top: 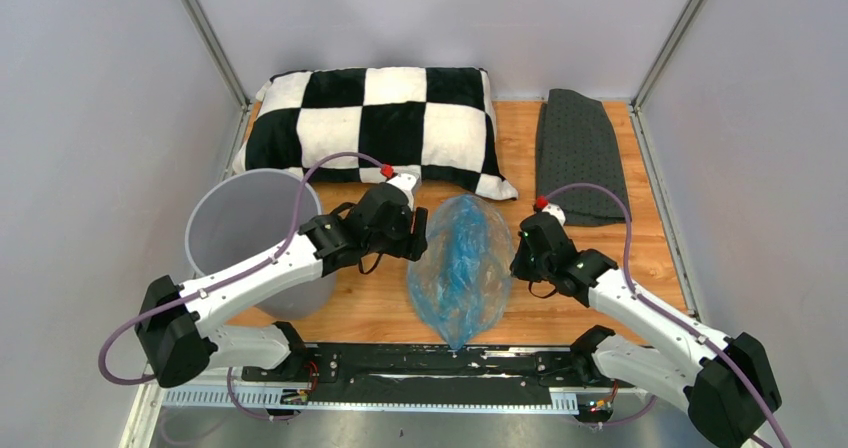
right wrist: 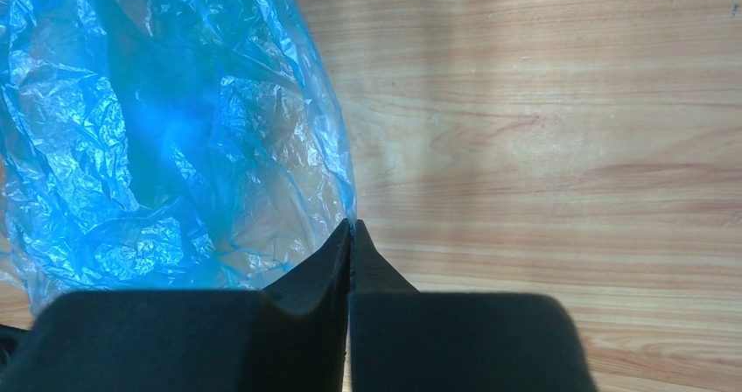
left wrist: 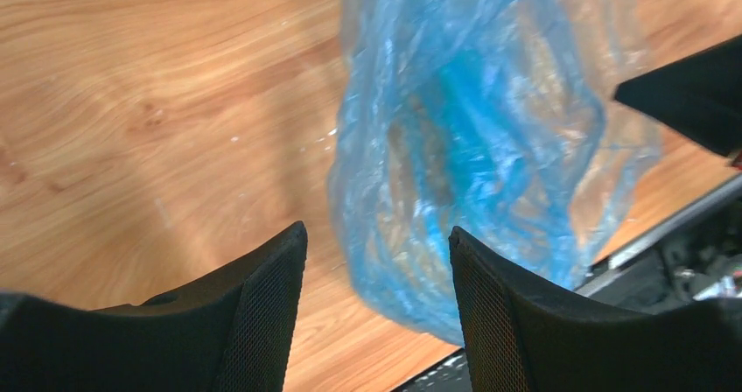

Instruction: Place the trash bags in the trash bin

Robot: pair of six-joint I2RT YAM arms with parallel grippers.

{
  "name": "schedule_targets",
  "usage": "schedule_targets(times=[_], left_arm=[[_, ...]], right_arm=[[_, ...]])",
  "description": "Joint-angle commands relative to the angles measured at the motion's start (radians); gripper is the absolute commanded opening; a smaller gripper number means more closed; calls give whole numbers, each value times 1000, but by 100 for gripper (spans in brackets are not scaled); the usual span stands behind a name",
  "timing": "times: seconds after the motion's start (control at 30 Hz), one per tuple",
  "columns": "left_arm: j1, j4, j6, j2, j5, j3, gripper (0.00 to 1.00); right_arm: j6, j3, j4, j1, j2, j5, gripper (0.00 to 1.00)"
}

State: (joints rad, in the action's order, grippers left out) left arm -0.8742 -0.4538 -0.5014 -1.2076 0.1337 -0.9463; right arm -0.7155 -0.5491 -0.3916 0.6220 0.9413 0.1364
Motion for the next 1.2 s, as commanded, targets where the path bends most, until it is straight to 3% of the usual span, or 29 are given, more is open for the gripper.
schedule_targets(times=[0.0, 0.13, 0.33, 0.5, 0.6, 0.67, 0.7, 0.77, 0.93, 0.97, 1.0, 1.07, 1.17], left_arm=[[14, -69, 55, -31, 86, 25, 63], [17, -30, 59, -73, 9, 28, 63], [18, 26, 61, -157, 4, 22, 63], [31, 85, 39, -223, 8, 14, 55], [41, 113, 30, -261, 29, 0, 38], [49, 109, 44, -283, 22, -45, 11], [53, 92, 65, -293, 14, -101, 1], [59, 4, 139, -319, 6, -330, 0], [14, -281, 282, -480, -81, -1352, 0], [-17, -288, 314, -477, -63, -1442, 0], [-46, -287, 345, -454, -25, -1464, 0], [-70, -280, 381, -380, 51, -1346, 0], [-67, -148, 381, -261, 164, -895, 0]], right_arm=[[29, -32, -37, -1, 5, 39, 0], [40, -39, -42, -1, 5, 39, 0], [45, -43, -50, 0, 0, 42, 0], [49, -47, -59, -1, -7, 49, 0], [53, -55, -73, 0, -15, 60, 0], [65, -78, -84, -3, -23, 70, 0], [89, -118, -96, -14, -25, 65, 0], [174, -353, -150, -71, -1, 55, 0], [393, -1261, -296, -125, 153, 8, 0], [401, -1384, -295, -124, 169, -34, 0], [402, -1450, -284, -122, 174, -78, 0], [385, -1411, -243, -123, 144, -162, 0], [348, -1014, -157, -114, 62, -169, 0]])
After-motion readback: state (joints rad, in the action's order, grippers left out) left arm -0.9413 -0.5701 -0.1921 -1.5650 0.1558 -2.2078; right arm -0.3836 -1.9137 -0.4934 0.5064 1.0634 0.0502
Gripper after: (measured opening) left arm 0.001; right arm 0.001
